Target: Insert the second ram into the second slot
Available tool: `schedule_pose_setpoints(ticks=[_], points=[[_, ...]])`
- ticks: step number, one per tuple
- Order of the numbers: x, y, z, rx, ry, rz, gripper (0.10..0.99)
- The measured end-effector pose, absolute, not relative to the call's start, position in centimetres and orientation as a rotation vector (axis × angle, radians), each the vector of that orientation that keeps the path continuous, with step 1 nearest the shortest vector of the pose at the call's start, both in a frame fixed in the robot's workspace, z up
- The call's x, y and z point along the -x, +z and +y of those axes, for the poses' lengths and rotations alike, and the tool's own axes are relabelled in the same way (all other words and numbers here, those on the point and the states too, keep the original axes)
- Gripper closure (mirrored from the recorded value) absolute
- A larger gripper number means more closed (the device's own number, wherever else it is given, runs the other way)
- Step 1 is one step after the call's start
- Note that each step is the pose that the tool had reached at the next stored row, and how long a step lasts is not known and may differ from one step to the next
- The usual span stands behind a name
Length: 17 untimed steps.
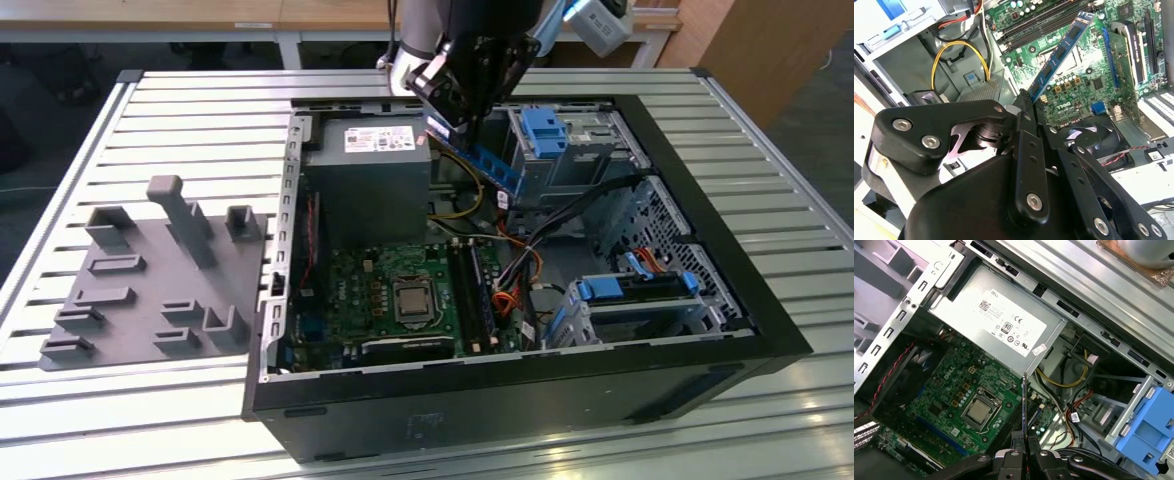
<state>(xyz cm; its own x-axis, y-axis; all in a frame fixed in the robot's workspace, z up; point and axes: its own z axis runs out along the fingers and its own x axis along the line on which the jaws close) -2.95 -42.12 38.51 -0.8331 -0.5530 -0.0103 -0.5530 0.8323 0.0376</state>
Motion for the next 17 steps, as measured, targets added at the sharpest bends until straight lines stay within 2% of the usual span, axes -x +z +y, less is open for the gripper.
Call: schedule_pose_setpoints(ticks=[17], points=[[2.95,38.51,-42.12,-0.872,-0.061,-3.017,0.949]])
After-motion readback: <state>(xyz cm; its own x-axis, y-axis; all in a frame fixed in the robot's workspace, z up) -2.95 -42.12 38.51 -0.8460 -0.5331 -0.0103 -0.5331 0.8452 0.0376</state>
